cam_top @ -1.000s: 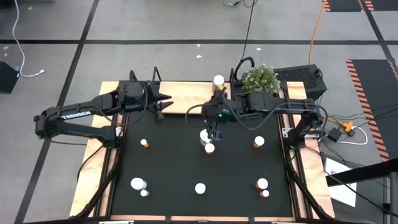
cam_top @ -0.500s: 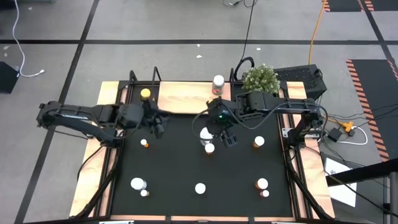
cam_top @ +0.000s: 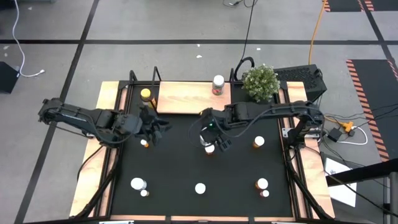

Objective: Pick and place medicine bottles onto shelf by color
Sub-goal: Put the top white pill bottle on the shelf aligned with the other green pill bottles

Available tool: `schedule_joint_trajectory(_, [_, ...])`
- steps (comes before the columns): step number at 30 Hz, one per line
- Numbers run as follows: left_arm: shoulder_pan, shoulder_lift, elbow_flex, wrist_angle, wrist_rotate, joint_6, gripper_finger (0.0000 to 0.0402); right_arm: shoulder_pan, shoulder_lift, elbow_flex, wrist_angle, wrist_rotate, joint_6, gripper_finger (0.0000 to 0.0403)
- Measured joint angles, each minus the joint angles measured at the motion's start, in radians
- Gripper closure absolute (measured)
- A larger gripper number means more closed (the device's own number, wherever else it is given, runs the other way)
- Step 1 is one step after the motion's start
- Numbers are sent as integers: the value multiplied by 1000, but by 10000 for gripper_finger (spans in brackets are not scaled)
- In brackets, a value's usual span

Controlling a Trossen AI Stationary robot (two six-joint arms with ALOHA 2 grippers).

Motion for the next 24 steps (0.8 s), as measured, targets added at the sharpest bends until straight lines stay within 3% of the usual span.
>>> schedule_joint_trajectory(5, [0, 1, 0, 0, 0, -9, 280, -33, 2, -29, 15, -37, 7, 129])
schedule_joint_trajectory(10, [14, 1, 0, -4, 7, 2, 280, -88, 0, -28, 59, -81, 3, 95])
schedule_joint_trajectory(15, [21, 1, 0, -4, 8, -8, 280, -148, -13, -28, 139, -12, 25, 60])
schedule_joint_trajectory(24, [24, 1, 0, -34, 10, 72, 280, -163, 3, -27, 50, -186, -31, 67])
